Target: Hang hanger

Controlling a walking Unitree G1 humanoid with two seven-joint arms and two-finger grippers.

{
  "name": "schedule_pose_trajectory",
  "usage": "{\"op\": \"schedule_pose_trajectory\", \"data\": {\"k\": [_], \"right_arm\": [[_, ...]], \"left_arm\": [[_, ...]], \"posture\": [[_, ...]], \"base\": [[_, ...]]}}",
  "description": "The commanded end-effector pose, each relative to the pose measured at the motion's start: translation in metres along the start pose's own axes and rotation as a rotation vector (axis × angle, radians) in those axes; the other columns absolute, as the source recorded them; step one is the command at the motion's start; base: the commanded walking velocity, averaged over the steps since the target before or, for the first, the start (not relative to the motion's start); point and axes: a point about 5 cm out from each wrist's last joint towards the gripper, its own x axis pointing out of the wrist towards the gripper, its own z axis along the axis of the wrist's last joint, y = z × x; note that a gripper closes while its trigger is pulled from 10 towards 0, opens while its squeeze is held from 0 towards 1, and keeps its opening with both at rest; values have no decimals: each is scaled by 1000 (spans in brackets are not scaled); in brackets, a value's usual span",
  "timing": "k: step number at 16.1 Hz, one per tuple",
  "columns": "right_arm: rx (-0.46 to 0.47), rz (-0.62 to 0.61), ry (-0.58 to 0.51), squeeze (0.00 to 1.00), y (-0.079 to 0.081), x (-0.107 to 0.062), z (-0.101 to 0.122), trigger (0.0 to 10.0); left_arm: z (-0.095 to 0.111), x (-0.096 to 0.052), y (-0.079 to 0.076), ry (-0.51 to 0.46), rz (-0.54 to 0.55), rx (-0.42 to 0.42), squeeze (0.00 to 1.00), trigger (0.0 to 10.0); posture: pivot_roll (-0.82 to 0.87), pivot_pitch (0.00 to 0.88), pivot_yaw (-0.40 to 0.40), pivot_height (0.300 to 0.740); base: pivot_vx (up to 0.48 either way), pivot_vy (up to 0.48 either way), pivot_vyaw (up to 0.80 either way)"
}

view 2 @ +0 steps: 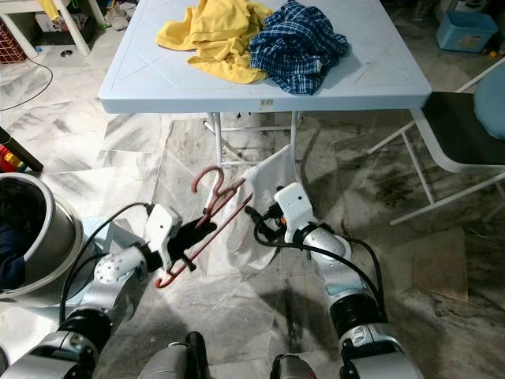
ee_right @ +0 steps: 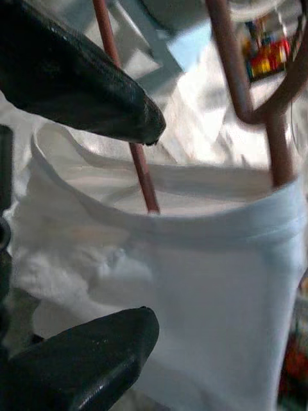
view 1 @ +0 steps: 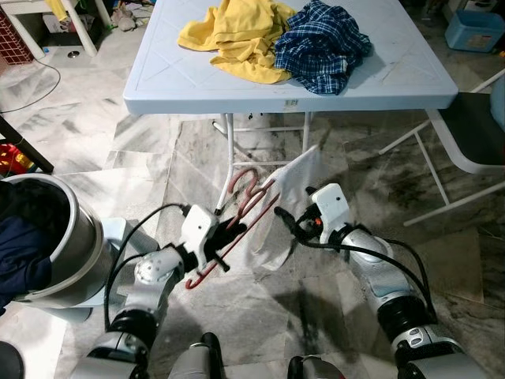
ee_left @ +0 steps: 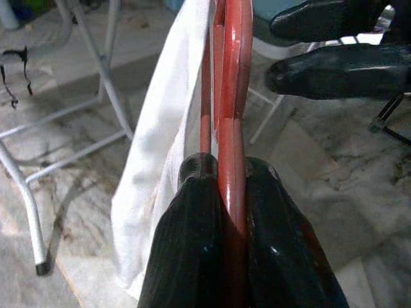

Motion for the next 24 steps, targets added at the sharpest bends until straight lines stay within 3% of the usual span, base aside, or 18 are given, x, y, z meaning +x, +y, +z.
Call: {"op": "schedule_pose_trajectory", "data": {"k": [1, 2, 6, 7, 8, 9, 15, 24], "right_arm": [[7, -63, 0, 506, -4, 1, 1, 10000], [17, -101, -2, 0, -4, 2, 1, 10000], [67, -208, -19, 0, -4, 7, 4, 10000], [64, -213, -22, 0, -4, 9, 6, 8196], [55, -233, -23, 0, -5, 10, 7, 2392], [44, -268, -25, 0, -8, 11, 8, 0], [14, -398, -59, 0, -34, 1, 13, 0], [9, -396, -80, 0, -63, -18, 13, 0]], "left_arm": [[12, 5, -1, -55, -30, 39, 0, 0], [14, 6, -2, -66, -38, 37, 0, 0], [12, 8, -10, -76, -64, 29, 0, 0], [12, 9, -12, -77, -75, 27, 0, 0], [12, 10, -15, -80, -88, 27, 0, 0], [13, 11, -18, -87, -107, 26, 0, 0], [14, 6, -25, -87, -184, 61, 0, 0], [10, -2, -19, -44, -187, 91, 0, 0]], "posture": [[-54, 212, 37, 740], [-51, 211, 36, 740], [-41, 213, 34, 740], [-41, 213, 34, 740], [-41, 213, 34, 740], [-35, 211, 34, 740], [-24, 209, 52, 740], [-28, 205, 52, 740]], "base": [[0, 0, 0], [0, 0, 0], [0, 0, 0], [0, 0, 0], [0, 0, 0], [0, 0, 0], [0, 0, 0], [0, 0, 0]]}}
